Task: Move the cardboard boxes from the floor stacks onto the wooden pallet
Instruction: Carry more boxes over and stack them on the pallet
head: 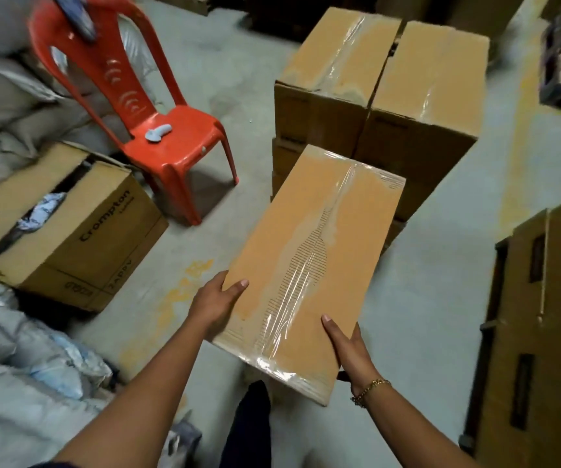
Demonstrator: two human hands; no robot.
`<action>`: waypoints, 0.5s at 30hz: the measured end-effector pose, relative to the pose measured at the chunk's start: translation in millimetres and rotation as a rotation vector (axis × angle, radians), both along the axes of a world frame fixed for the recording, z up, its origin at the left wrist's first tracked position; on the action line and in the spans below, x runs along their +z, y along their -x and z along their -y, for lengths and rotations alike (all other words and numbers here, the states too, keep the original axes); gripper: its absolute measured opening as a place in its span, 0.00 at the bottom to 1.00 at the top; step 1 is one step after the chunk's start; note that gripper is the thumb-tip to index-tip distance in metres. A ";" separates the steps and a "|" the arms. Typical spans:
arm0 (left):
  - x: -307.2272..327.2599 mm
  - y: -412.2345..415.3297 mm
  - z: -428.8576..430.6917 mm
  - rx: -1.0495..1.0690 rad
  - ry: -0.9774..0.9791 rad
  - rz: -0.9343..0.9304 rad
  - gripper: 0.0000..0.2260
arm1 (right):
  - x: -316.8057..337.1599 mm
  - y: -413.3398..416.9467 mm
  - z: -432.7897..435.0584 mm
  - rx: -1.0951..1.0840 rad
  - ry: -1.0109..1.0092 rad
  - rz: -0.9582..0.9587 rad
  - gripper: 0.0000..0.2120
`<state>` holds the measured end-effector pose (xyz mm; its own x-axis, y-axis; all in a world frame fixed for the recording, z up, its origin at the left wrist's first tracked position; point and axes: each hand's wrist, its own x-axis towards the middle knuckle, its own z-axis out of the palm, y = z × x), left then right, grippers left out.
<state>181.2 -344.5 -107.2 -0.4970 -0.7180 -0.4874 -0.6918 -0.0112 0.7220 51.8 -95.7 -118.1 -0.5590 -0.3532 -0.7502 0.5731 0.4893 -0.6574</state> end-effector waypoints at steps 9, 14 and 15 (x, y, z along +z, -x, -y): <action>103.8 -26.8 -135.0 -0.202 -0.006 -0.044 0.36 | 100.0 -31.3 -155.7 -0.201 -0.016 -0.296 0.40; 148.3 -37.3 -208.6 -0.282 0.015 -0.119 0.19 | 137.0 -65.7 -225.6 -0.275 -0.002 -0.368 0.29; 151.0 -40.8 -219.6 -0.304 -0.004 -0.136 0.19 | 143.1 -74.3 -237.2 -0.285 -0.013 -0.377 0.28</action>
